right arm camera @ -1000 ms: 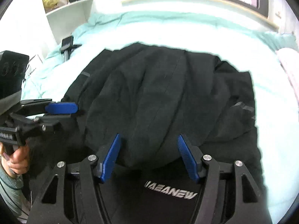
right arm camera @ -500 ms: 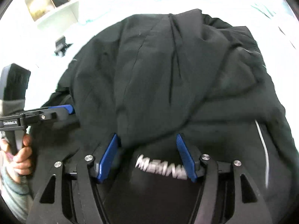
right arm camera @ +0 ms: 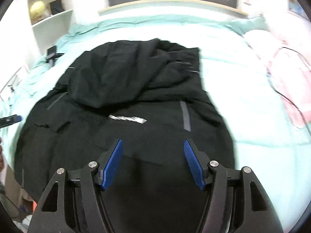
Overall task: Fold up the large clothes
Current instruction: 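Grasp one long side of the folded jacket with both tools and lift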
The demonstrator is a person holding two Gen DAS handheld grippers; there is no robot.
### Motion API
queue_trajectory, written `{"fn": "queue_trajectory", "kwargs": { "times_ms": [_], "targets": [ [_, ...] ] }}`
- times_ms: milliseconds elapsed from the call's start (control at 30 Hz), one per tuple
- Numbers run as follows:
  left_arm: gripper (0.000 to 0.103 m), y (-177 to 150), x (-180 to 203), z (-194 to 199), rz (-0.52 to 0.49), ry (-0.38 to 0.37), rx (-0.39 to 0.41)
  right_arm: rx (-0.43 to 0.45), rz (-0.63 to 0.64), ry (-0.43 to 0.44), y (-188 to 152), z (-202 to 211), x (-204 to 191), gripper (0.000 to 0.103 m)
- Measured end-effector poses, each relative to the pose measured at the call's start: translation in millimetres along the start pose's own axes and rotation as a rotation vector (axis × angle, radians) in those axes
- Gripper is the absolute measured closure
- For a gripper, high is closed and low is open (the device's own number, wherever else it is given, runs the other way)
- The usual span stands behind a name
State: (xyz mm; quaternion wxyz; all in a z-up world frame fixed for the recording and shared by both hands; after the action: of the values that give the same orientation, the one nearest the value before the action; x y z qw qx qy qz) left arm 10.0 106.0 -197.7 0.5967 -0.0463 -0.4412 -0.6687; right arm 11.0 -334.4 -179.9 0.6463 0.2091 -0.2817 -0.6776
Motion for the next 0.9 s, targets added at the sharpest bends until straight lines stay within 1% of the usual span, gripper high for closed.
{"fn": "queue_trajectory", "kwargs": {
  "times_ms": [67, 133, 200, 267, 367, 467, 600, 667, 767, 833, 867, 900],
  "targets": [
    [0.048, -10, -10, 8, 0.029, 0.014, -0.005, -0.004, -0.03, -0.032, -8, 6, 19, 0.037],
    [0.048, -21, -18, 9, 0.052, 0.033, -0.021, -0.014, -0.068, -0.051, -19, 11, 39, 0.042],
    [0.048, -33, -22, 8, 0.067, 0.015, -0.048, -0.036, -0.097, -0.08, -31, 13, 58, 0.044],
    [0.048, -39, -23, 1, 0.068, 0.024, -0.063, -0.06, -0.126, -0.094, -42, 13, 73, 0.044],
    [0.048, -42, -25, -14, 0.074, 0.041, -0.077, -0.099, -0.204, -0.081, -63, 12, 96, 0.044],
    [0.048, -43, -34, -27, 0.11, 0.037, -0.089, -0.139, -0.258, -0.051, -80, 6, 107, 0.044],
    [0.048, -44, -31, -30, 0.106, 0.017, -0.072, -0.167, -0.307, 0.023, -92, 1, 107, 0.044],
    [0.048, -46, -20, -29, 0.082, -0.028, -0.077, -0.176, -0.319, 0.038, -94, -2, 106, 0.044],
    [0.048, -43, 2, -27, 0.032, -0.07, -0.078, -0.215, -0.351, 0.087, -97, -8, 100, 0.043],
    [0.048, -38, 19, -26, 0.008, -0.087, -0.071, -0.202, -0.32, 0.094, -92, -2, 91, 0.051],
    [0.048, -34, 28, -24, -0.004, -0.104, -0.065, -0.195, -0.289, 0.102, -87, 4, 84, 0.053],
    [0.048, -30, 39, -22, -0.014, -0.137, -0.056, -0.191, -0.273, 0.098, -84, 8, 80, 0.053]
  ]
}}
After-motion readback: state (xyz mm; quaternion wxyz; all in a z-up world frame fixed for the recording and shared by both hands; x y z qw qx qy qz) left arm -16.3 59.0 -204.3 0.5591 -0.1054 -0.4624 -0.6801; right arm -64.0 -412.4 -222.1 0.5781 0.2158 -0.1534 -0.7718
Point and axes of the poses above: each gripper's, at about its wrist camera, not at the fingertips, and z roughly against the way its jaws point, x to its right, y to its top, the point moved 8 cm from there along -z, roughly the way its jaws point, and after that the axes turned 10 degrees about -y, right-handed, at the moved point
